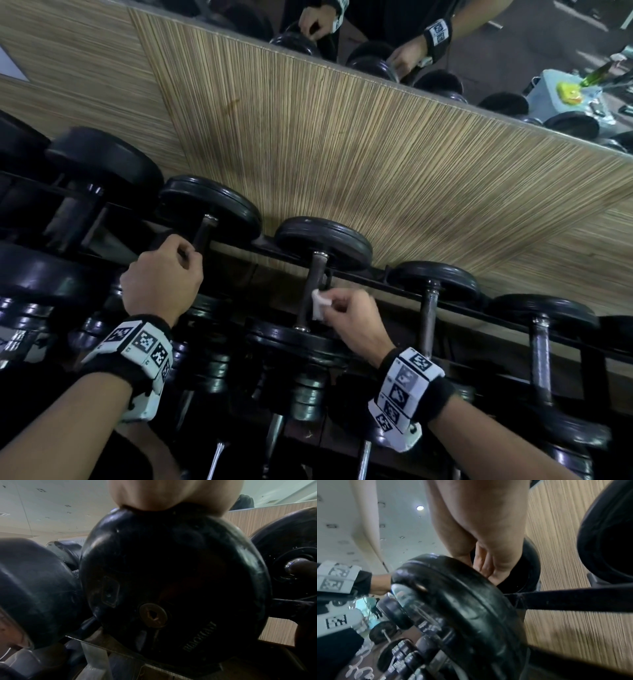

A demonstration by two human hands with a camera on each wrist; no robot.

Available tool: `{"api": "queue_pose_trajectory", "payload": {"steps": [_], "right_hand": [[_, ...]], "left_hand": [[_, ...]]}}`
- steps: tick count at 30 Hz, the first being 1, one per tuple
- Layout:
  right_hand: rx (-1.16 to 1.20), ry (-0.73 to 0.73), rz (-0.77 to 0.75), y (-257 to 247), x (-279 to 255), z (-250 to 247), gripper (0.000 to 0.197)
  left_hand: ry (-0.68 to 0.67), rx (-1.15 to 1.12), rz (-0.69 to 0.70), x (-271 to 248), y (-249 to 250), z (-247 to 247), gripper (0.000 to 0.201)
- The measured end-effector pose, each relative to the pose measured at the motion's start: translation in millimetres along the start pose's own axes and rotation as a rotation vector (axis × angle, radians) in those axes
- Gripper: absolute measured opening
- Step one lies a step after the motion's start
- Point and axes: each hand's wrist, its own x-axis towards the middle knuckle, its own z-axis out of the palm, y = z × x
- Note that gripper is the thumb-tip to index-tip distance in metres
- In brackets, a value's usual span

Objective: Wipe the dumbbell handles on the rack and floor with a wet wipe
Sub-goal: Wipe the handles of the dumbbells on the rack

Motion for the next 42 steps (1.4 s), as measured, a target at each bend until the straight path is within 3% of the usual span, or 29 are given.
{"api": "queue_pose_trajectory", "payload": {"steps": [3, 7, 10, 12, 16, 18, 20, 22, 24, 27, 30, 32, 34, 36, 39, 42], "right_hand": [[-0.168, 0.235, -0.103, -6.2, 22.5, -1.0, 0.021], [-0.274, 0.194, -0.077, -11.9, 38.2, 6.7, 0.021], [-0.207, 0.174, -0.101, -7.7, 31.7, 3.6, 0.019], [-0.203, 0.112, -0.107, -5.2, 23.7, -0.2, 0.013], [-0.279, -0.270, -0.102, -6.2, 10.8, -0.9, 0.012], [-0.339, -0.343, -0.102, -10.7, 10.0, -1.0, 0.011], [-0.289, -0.200, -0.112, -19.9, 14.0, -5.3, 0.015], [-0.265, 0.053, -0.141, -25.7, 24.5, -10.3, 0.017], [-0.376, 0.143, -0.156, -29.1, 38.9, -9.4, 0.020], [-0.478, 0.061, -0.104, -29.0, 49.2, 0.3, 0.023], [-0.259, 0.020, -0.061, -24.3, 44.5, -5.1, 0.022], [-0.245, -0.161, -0.063, -18.0, 34.9, -8.8, 0.022], [-0.391, -0.398, -0.071, -9.6, 24.4, -8.2, 0.027], [-0.471, -0.468, -0.042, 0.5, 18.2, -11.4, 0.025], [-0.223, -0.252, 0.011, -5.0, 14.6, -23.3, 0.016], [-0.148, 0.078, -0.113, -22.2, 24.6, -25.9, 0.019]], "left_hand": [[0.000, -0.012, 0.001, 0.1, -3.6, 1.3, 0.010], [-0.001, -0.026, 0.008, -0.3, -5.5, 1.1, 0.010], [0.005, -0.026, 0.001, 0.5, -5.1, 2.3, 0.011], [-0.003, -0.009, 0.002, 0.7, -5.0, 3.0, 0.012], [-0.014, 0.008, 0.001, 1.2, -4.8, 3.0, 0.014], [-0.019, 0.017, 0.000, 1.0, -4.7, 3.3, 0.014], [-0.010, 0.018, -0.002, 1.1, -4.6, 2.5, 0.014], [-0.005, 0.014, -0.003, 0.7, -4.9, 2.1, 0.013], [-0.010, 0.018, 0.001, 0.4, -5.0, 1.7, 0.013], [-0.013, 0.027, 0.008, 0.9, -4.6, 1.0, 0.014], [-0.021, 0.025, -0.002, 1.1, -4.9, 0.6, 0.014], [-0.019, 0.022, 0.001, 1.2, -4.5, 0.6, 0.014], [-0.011, 0.020, 0.005, 1.3, -4.9, 1.1, 0.013], [-0.009, 0.021, 0.010, 1.1, -4.9, 0.9, 0.014], [-0.005, 0.009, 0.002, 0.7, -5.0, 0.5, 0.013], [-0.005, 0.011, 0.008, 0.3, -4.0, 0.1, 0.013]]}}
